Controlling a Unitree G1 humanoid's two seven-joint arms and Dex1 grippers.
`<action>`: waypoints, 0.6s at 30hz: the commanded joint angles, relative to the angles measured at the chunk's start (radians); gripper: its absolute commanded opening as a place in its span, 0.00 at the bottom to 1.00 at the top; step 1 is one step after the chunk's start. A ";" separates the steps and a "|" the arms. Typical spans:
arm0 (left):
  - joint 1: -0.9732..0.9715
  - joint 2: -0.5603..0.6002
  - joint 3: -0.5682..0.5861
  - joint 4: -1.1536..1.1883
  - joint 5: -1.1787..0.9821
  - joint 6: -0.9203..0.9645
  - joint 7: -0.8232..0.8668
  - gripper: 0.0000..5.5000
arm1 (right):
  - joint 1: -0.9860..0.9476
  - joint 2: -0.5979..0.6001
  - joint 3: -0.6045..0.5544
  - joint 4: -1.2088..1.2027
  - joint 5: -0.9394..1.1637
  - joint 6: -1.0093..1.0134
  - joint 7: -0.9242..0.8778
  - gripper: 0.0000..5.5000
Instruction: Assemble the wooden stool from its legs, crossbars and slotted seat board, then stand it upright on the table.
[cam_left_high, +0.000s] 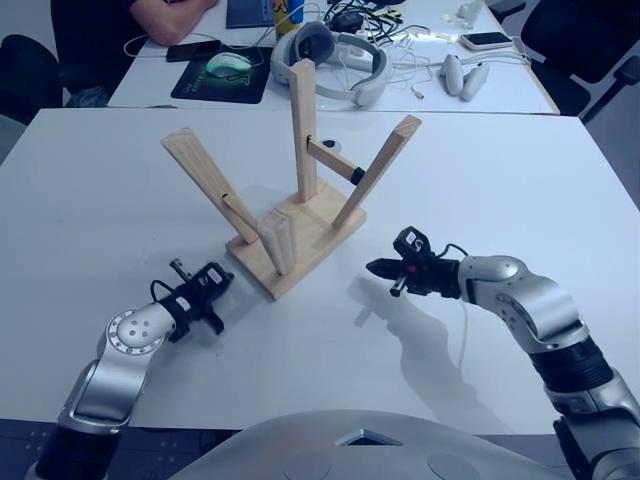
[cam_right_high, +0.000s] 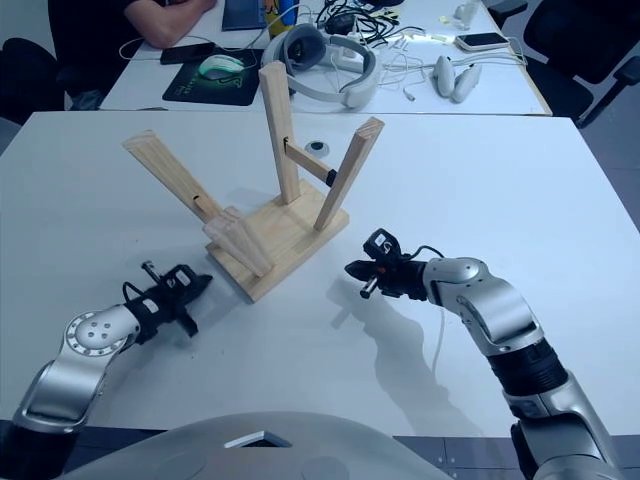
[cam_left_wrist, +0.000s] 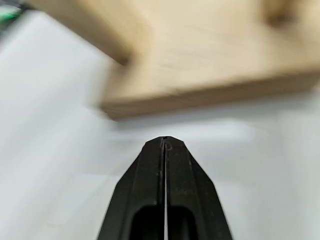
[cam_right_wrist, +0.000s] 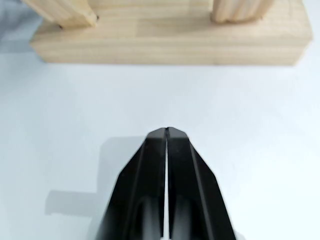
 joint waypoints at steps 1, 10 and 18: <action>-0.064 0.064 -0.020 0.011 -0.040 0.005 -0.102 0.00 | 0.034 0.082 -0.040 0.049 -0.046 -0.073 -0.079 0.00; -0.217 -0.023 -0.076 0.151 0.024 -0.083 -0.019 0.00 | -0.107 0.227 -0.113 0.385 -0.223 -0.452 -0.213 0.00; -0.206 -0.072 -0.141 0.196 0.060 -0.123 0.023 0.00 | -0.264 0.379 -0.206 0.683 -0.163 -0.722 -0.091 0.00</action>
